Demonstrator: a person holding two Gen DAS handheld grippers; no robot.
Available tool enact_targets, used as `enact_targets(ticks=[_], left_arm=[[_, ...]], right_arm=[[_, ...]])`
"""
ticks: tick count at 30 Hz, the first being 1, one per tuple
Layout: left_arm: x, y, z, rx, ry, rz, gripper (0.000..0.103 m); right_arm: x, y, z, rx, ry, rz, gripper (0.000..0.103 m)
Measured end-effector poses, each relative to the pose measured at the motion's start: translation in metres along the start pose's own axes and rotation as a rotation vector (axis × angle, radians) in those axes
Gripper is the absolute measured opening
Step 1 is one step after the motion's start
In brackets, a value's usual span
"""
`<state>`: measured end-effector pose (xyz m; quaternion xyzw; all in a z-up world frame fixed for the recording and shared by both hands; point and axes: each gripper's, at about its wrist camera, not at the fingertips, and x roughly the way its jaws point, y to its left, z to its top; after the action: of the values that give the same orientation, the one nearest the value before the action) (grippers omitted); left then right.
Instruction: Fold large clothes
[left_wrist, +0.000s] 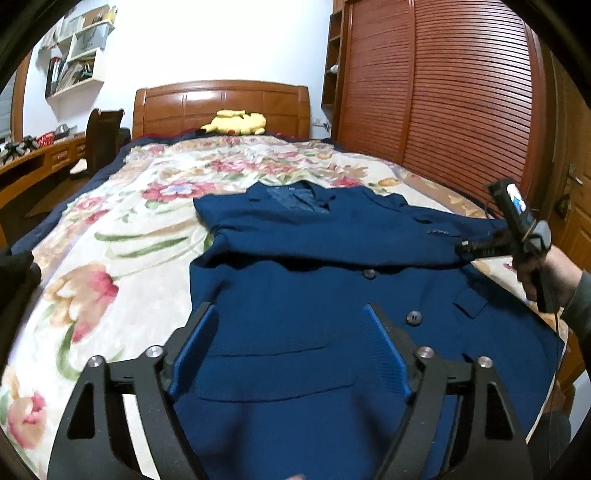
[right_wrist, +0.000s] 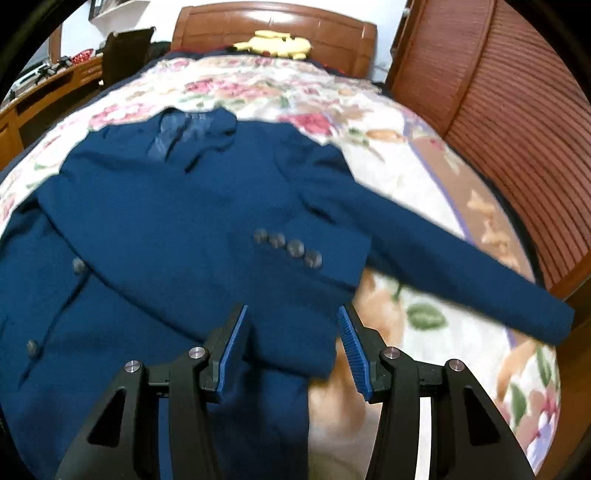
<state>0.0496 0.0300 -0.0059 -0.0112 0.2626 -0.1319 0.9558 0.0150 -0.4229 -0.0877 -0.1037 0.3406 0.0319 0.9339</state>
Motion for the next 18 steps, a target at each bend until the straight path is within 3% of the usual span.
enact_targets(ticks=[3,5,7,12,14,18], left_arm=[[-0.001,-0.005,0.004,0.012,-0.028,0.013,0.089],[0.001,-0.007,0.007,0.005,-0.028,0.040,0.095],[0.004,-0.008,0.009,-0.010,-0.035,0.020,0.102],[0.014,-0.013,0.013,-0.020,-0.028,-0.005,0.102],[0.016,-0.018,0.014,-0.007,-0.028,-0.015,0.102],[0.018,-0.032,0.014,0.036,-0.029,-0.011,0.102]], right_arm=[[0.018,-0.007,-0.012,0.026,0.031,0.008,0.052],[0.024,-0.011,-0.018,0.030,0.049,0.038,0.039],[0.030,-0.013,-0.021,0.018,0.049,0.047,0.038],[0.015,-0.032,-0.024,0.032,0.002,0.077,0.038],[-0.004,-0.042,-0.032,0.034,-0.024,0.051,0.039],[-0.016,-0.076,-0.036,0.065,-0.073,0.020,0.055]])
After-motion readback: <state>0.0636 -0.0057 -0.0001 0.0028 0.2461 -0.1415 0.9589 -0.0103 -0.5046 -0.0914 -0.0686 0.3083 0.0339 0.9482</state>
